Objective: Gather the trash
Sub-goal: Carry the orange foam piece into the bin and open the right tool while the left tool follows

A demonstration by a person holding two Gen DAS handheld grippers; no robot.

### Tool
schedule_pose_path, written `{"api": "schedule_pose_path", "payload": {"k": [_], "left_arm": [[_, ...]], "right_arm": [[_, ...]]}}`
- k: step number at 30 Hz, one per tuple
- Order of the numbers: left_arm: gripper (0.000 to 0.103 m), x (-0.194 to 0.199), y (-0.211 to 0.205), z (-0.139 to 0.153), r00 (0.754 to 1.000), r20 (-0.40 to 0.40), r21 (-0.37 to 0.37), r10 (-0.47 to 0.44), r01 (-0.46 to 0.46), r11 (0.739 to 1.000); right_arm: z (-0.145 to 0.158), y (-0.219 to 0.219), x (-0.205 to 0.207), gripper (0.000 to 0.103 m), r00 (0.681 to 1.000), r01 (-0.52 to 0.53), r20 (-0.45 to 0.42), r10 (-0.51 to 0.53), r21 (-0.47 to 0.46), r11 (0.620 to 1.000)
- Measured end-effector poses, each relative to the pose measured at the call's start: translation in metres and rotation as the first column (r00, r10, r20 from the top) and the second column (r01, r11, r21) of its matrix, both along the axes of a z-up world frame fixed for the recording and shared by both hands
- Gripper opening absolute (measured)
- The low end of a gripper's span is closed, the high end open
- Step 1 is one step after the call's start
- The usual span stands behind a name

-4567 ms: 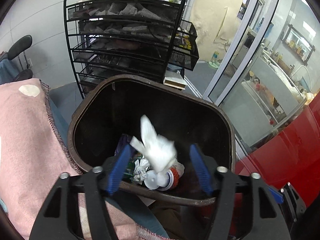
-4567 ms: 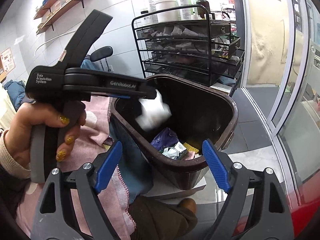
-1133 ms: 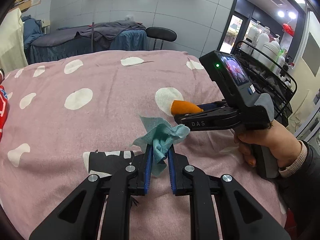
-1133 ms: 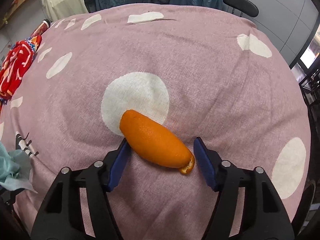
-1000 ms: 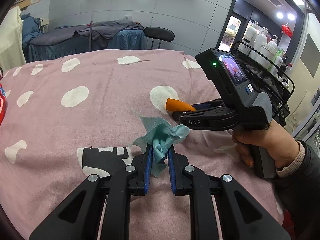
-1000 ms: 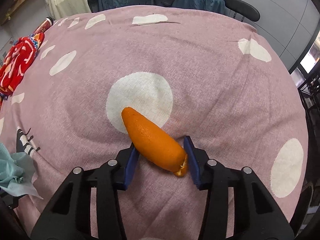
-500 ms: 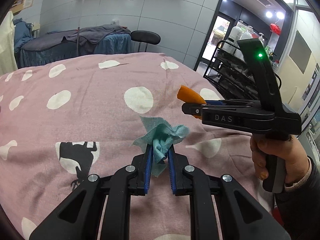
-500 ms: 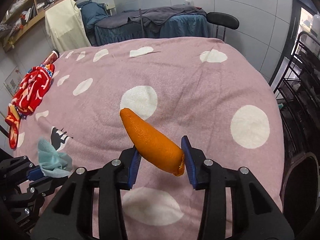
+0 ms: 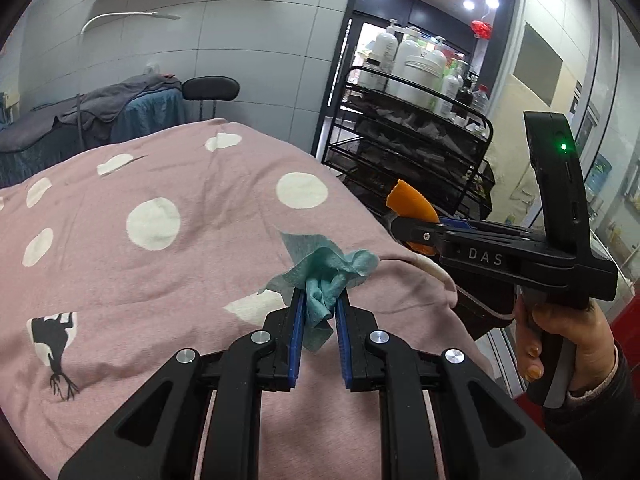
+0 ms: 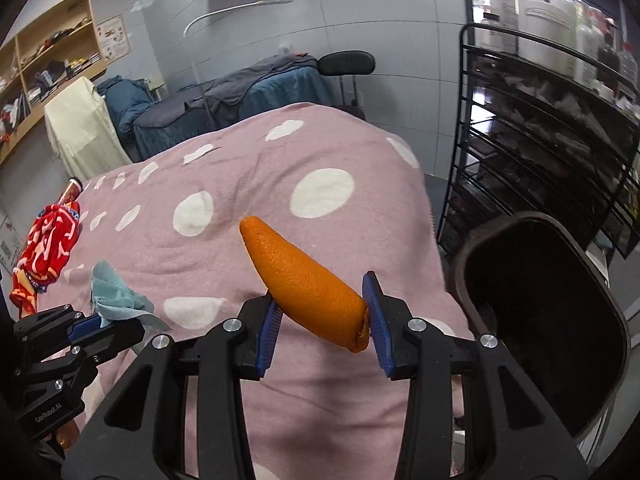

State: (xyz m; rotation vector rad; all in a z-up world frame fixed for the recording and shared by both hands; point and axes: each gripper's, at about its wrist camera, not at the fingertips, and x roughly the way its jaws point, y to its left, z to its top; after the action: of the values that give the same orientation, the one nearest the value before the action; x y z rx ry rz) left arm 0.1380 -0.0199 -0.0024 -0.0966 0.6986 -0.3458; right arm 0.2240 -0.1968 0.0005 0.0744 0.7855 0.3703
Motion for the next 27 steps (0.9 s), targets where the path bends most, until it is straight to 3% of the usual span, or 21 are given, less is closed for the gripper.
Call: {"api": "schedule_pose_path", "payload": {"k": [6, 12, 20, 27], "left_arm": [[0.015, 0.005, -0.033, -0.003, 0.996, -0.015, 0.004, -0.083, 0.083, 0.997], [0.015, 0.009, -0.061, -0.004, 0.989, -0.016, 0.022, -0.147, 0.147, 0.989], [0.015, 0.017, -0.092, -0.002, 0.975, -0.027, 0.022, -0.222, 0.223, 0.975], [0.015, 0.021, -0.113, 0.000, 0.962, -0.025, 0.038, -0.271, 0.272, 0.962]], "right_arm": [[-0.011, -0.062, -0.015, 0.041, 0.991, 0.135, -0.009, -0.135, 0.026, 0.990], [-0.028, -0.119, -0.018, 0.041, 0.962, 0.273, -0.041, -0.271, 0.041, 0.961], [-0.068, -0.178, -0.007, 0.041, 0.897, 0.425, -0.137, -0.420, 0.008, 0.905], [-0.108, -0.207, 0.006, 0.046, 0.843, 0.492, -0.251, -0.475, 0.004, 0.871]]}}
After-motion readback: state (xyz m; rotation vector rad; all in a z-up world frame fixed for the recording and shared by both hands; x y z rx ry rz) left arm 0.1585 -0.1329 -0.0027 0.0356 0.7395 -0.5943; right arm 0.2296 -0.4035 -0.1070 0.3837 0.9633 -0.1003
